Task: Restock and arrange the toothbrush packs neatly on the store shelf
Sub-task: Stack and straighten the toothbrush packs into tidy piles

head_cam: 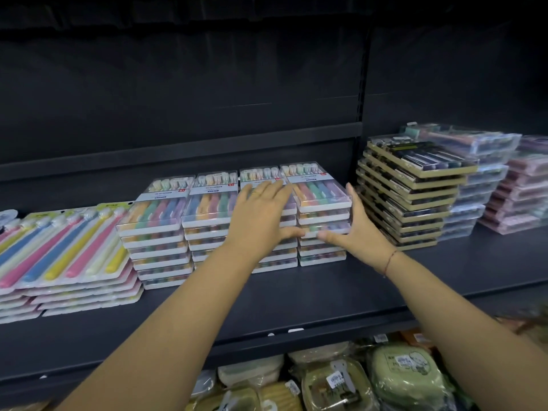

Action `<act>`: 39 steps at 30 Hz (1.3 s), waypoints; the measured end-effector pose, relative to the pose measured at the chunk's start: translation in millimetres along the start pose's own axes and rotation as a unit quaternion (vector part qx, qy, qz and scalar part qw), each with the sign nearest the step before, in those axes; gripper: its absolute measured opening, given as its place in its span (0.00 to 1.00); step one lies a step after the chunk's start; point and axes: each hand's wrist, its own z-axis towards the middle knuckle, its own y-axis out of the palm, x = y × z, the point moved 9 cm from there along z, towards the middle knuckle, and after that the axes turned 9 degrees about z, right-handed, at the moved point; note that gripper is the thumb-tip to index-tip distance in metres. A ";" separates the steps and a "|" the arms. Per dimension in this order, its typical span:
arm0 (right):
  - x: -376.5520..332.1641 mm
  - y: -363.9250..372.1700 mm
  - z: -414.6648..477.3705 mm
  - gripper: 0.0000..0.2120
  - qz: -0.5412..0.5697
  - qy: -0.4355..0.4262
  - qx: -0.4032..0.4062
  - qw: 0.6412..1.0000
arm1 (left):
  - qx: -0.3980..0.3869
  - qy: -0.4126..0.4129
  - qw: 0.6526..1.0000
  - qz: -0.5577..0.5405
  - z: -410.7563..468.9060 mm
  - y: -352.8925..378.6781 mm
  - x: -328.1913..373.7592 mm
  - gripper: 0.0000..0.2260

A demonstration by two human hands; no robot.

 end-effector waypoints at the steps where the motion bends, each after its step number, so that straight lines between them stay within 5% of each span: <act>1: 4.2 -0.2 -2.4 0.54 -0.003 -0.004 -0.012 1.000 | 0.004 0.019 1.000 -0.004 4.3 -1.5 7.6 0.38; 6: 19.5 -2.0 1.0 0.37 -0.010 0.004 -0.019 1.000 | 0.001 0.040 0.999 0.001 18.7 0.9 23.4 0.38; 15: 29.7 4.8 10.0 0.45 0.003 0.030 -0.077 0.997 | 0.018 0.032 0.999 0.031 19.6 3.2 24.9 0.38; 19: 44.0 5.6 2.7 0.52 -0.072 0.044 -0.101 0.991 | 0.032 0.023 0.996 0.086 1.1 3.5 7.6 0.41; 25: 49.8 2.5 4.7 0.47 -0.119 0.052 -0.068 0.989 | 0.060 0.006 0.993 0.098 -13.6 8.9 -12.4 0.41; 28: 44.8 3.3 0.5 0.50 -0.069 0.044 -0.073 0.994 | 0.098 0.027 0.993 0.051 -19.7 2.6 -13.3 0.42; 30: 35.5 -2.5 -1.4 0.52 0.028 0.036 -0.050 0.998 | 0.162 -0.029 0.986 -0.028 -37.7 -14.1 -41.4 0.41; 32: 19.6 -8.4 -1.9 0.50 0.128 0.025 -0.004 0.991 | 0.244 -0.161 0.948 -0.122 -74.0 -34.6 -92.3 0.34; 34: 6.1 -10.4 2.0 0.40 0.181 0.014 0.034 0.983 | 0.286 -0.307 0.872 -0.252 -113.9 -35.6 -152.2 0.28; 37: -1.2 -6.9 15.5 0.28 0.206 0.006 0.067 0.976 | 0.181 -0.482 0.727 -0.454 -140.8 10.9 -204.8 0.28; 39: 0.2 -3.6 24.5 0.26 0.214 0.014 0.071 0.974 | 0.088 -0.512 0.679 -0.518 -142.9 36.2 -208.1 0.31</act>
